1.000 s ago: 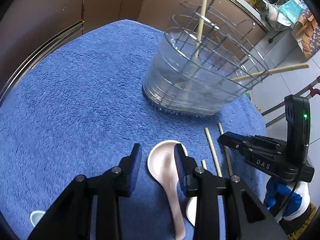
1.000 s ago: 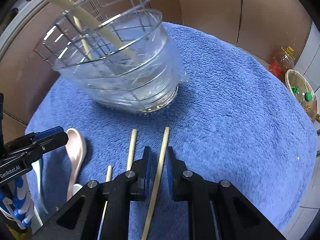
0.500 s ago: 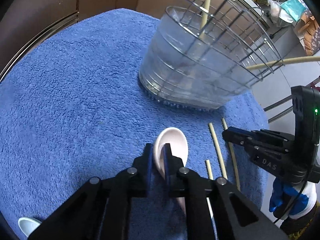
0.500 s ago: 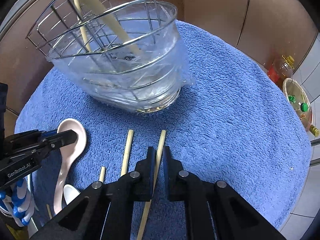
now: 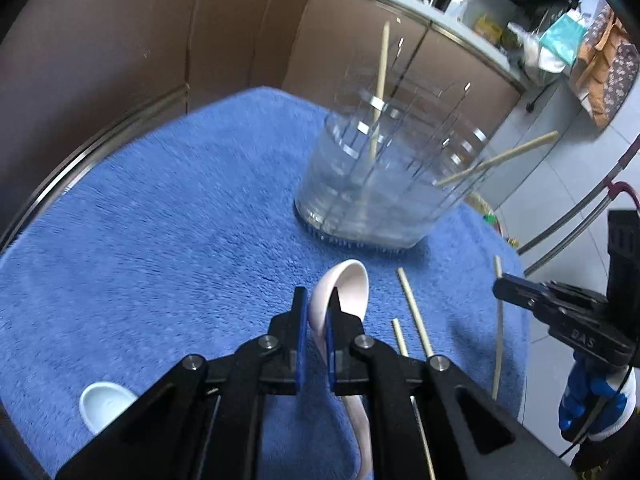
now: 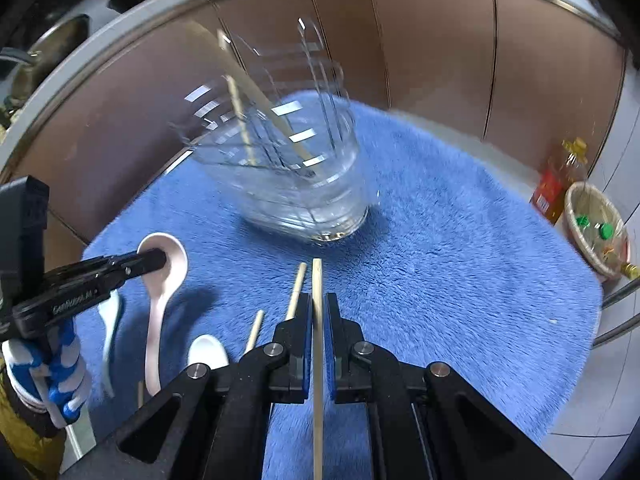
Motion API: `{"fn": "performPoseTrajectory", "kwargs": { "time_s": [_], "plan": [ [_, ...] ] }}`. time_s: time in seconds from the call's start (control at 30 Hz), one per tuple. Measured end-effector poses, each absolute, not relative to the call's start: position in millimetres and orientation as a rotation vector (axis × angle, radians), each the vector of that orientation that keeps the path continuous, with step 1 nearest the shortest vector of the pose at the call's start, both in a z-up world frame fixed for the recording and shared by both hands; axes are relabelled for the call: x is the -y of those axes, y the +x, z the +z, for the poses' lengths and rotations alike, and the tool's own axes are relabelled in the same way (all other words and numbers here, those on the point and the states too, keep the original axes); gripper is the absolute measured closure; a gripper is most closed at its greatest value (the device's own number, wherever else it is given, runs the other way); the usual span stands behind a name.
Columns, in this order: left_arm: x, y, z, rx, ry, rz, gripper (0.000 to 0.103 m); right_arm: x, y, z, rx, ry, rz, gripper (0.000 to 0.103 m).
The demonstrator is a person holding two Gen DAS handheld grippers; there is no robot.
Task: Organize utensils
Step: 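Grasp a white spoon by its handle with the left tool while the right tool grasps a chopstick, then lift the spoon and chopstick over the holder and open both tools to drop them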
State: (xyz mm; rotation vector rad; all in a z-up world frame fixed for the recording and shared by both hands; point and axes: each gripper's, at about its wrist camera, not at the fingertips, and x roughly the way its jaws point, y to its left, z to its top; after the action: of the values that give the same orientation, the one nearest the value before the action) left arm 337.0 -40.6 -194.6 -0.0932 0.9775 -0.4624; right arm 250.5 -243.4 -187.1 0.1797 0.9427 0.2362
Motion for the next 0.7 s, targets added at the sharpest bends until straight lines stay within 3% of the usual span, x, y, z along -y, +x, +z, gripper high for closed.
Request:
{"fn": "performPoseTrajectory", "kwargs": {
  "time_s": [0.37, 0.7],
  "plan": [
    [22.6, 299.1, -95.0, -0.691, -0.114, -0.423, 0.096, 228.9, 218.0, -91.6, -0.631, 0.187, 0.27, 0.097],
    [36.3, 356.4, -12.3, -0.451, -0.219, -0.307, 0.096, 220.4, 255.7, 7.3, -0.258, 0.23, 0.255, 0.097]
  ]
}}
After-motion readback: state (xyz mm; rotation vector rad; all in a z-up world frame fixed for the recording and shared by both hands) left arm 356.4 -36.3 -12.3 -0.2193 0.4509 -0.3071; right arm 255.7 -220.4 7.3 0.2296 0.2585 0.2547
